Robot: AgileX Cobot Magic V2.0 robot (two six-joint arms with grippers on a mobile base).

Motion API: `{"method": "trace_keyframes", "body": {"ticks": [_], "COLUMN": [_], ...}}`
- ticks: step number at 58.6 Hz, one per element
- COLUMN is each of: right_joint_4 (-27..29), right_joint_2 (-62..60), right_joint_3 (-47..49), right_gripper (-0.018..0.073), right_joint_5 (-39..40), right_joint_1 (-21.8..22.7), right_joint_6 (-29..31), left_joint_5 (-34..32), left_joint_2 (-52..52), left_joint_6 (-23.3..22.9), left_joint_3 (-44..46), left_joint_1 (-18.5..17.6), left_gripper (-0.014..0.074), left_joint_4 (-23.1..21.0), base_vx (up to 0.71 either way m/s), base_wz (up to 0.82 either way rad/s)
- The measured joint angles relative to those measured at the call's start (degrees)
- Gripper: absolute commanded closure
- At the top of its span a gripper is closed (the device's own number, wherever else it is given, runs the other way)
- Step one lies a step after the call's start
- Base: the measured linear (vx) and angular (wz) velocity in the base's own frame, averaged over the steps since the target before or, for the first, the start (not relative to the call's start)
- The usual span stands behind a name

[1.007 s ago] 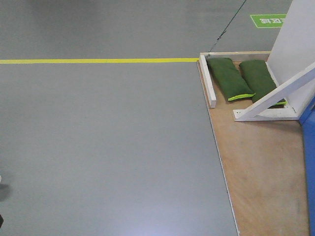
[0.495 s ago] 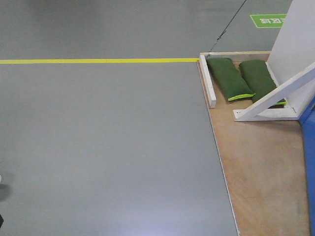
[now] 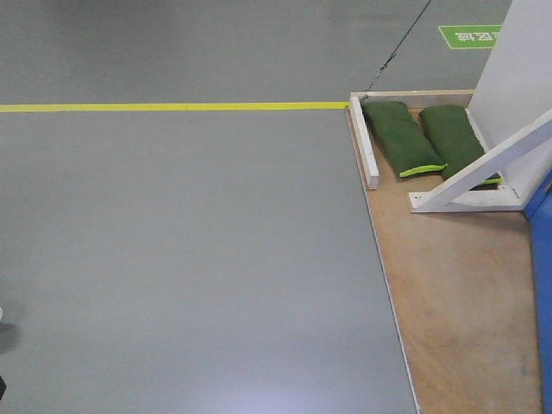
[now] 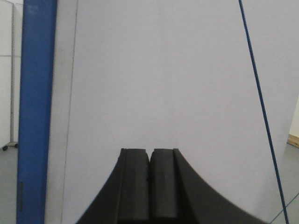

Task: Move to blue door and open it

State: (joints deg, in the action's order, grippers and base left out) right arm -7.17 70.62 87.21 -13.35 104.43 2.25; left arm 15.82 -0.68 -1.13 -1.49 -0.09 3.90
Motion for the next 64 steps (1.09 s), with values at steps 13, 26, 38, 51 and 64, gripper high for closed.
{"method": "trace_keyframes", "body": {"ticks": [13, 26, 38, 51, 64], "right_joint_4": [0.00, -1.45, -3.64, -4.04, -3.08], "right_joint_2": [9.36, 16.43, 20.79, 22.08, 22.08], "right_joint_3": [0.00, -0.11, -0.11, -0.11, -0.11], "right_gripper": [0.0547, 0.0547, 0.0547, 0.0547, 0.0547], "right_joint_5": [14.50, 26.61, 29.81, 30.53, 31.98], "right_joint_1": [0.97, 0.90, -1.80, -7.79, -11.16], "right_joint_6": [0.00, -0.05, -0.11, -0.11, -0.11], "left_joint_5": [0.00, 0.00, 0.00, 0.00, 0.00], "left_joint_2": [0.00, 0.00, 0.00, 0.00, 0.00], "left_joint_6": [0.00, 0.00, 0.00, 0.00, 0.00], "left_joint_3": [0.00, 0.00, 0.00, 0.00, 0.00], "left_joint_1": [0.00, 0.00, 0.00, 0.00, 0.00], "left_gripper": [0.0524, 0.0524, 0.0524, 0.0524, 0.0524], "left_joint_4": [0.00, 0.00, 0.00, 0.00, 0.00], "base_vx": [0.00, 0.00, 0.00, 0.00, 0.00], "base_wz": [0.00, 0.00, 0.00, 0.00, 0.00]}}
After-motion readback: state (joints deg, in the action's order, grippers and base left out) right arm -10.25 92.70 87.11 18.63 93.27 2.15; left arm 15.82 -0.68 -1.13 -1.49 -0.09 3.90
